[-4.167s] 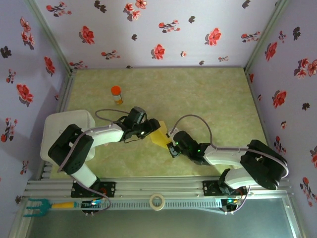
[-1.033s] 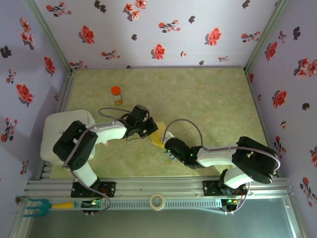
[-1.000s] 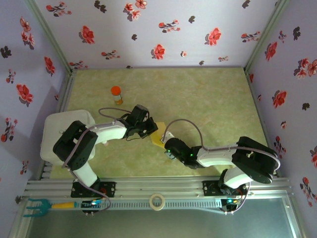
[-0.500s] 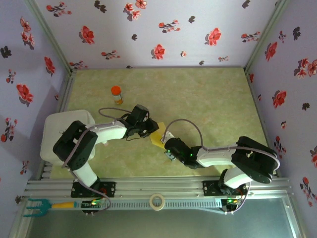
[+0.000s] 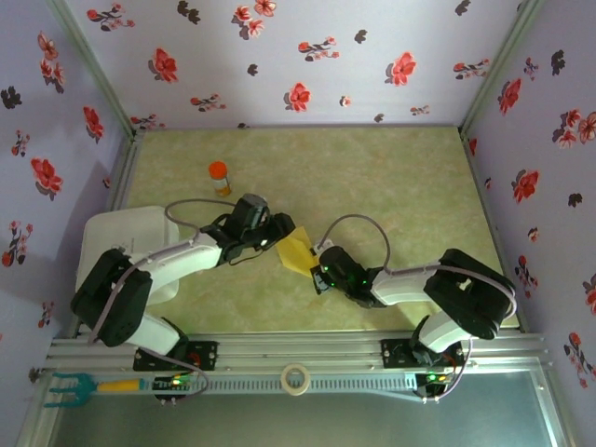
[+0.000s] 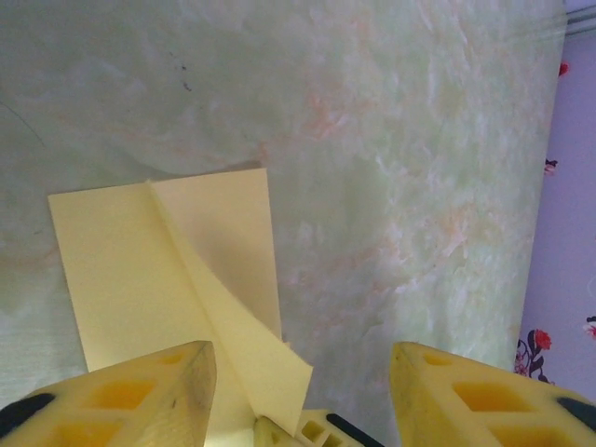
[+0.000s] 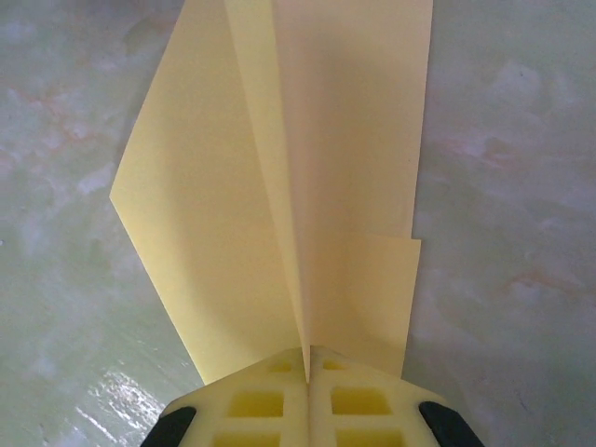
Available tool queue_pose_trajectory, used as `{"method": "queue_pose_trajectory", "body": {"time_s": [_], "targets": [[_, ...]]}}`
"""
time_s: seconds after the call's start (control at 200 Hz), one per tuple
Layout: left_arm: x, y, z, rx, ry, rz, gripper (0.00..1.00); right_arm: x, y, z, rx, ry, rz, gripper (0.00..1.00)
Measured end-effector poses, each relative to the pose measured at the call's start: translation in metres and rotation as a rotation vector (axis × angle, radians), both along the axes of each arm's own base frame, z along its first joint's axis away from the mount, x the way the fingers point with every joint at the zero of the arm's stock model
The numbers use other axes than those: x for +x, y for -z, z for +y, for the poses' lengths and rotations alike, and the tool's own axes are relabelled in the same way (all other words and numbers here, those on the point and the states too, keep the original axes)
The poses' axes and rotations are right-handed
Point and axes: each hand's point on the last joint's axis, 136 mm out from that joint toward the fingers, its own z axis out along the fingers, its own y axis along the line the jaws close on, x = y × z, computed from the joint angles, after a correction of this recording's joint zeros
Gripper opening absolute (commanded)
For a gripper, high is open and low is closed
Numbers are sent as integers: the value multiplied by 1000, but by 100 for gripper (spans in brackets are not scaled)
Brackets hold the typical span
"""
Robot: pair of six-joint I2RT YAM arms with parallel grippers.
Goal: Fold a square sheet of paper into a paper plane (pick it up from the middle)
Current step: Fourth fold the wing at the center of the table.
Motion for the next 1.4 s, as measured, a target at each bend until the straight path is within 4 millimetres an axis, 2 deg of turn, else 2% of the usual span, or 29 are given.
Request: {"method": "queue_pose_trajectory", "body": {"time_s": [0.28,0.49,0.955,1.4], "targets": [[-3,16,-5,4,23,36,14,3,1,11,115,14,102,9],[-4,29,-13,-11,54,62,5,2,1,15,158,14,155,9],[-6,55,-30,-37,108,95,2,2,0,19,241,27,277,8],[-9,70,-26,-12,92,110,3,4,0,23,280,35,366,6]]}}
